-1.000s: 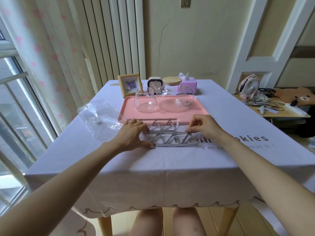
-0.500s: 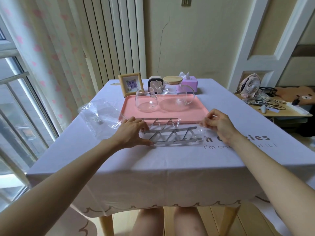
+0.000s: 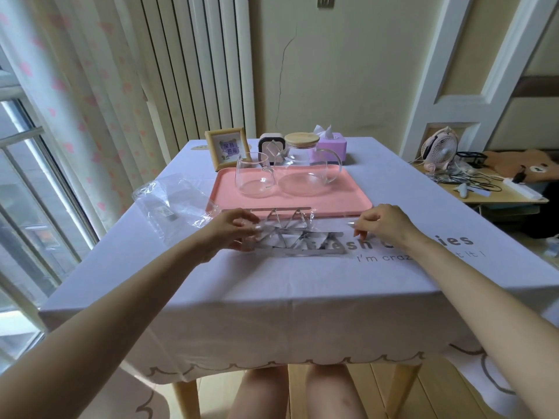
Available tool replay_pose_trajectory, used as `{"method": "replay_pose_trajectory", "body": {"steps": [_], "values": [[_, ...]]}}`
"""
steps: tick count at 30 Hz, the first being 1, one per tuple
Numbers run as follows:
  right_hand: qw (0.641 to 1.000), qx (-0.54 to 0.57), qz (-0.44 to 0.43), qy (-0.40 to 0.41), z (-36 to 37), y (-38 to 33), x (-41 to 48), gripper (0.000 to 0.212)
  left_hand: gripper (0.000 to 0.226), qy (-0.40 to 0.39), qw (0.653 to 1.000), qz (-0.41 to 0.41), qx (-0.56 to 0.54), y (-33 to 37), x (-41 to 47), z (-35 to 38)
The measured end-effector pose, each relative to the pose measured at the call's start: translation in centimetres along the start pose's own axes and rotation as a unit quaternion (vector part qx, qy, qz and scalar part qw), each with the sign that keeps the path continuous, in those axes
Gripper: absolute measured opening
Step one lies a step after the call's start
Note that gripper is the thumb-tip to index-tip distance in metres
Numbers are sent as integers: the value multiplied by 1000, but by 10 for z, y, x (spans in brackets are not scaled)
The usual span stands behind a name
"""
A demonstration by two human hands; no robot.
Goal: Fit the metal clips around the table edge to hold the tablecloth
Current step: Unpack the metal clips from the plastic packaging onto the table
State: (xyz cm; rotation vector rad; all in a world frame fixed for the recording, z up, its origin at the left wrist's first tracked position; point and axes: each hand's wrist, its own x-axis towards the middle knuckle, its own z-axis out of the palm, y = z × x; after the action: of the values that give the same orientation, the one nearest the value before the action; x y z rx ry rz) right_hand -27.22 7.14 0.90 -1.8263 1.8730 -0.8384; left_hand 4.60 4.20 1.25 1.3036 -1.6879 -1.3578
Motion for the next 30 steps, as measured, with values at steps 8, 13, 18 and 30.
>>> {"method": "replay_pose_trajectory", "body": {"steps": [8,13,18,30], "values": [[1000,23,-14,2,10,-1,1,26,24,174,982,-19,-73,0,2,5],[999,-1,-32,2,14,-3,0,19,26,239,960,53,135,-2,3,9],[998,-40,-25,-43,16,-5,-2,12,18,214,939,88,256,-4,-1,5],[998,16,-58,-25,35,-10,-5,19,37,197,827,123,512,-18,2,-8]]}}
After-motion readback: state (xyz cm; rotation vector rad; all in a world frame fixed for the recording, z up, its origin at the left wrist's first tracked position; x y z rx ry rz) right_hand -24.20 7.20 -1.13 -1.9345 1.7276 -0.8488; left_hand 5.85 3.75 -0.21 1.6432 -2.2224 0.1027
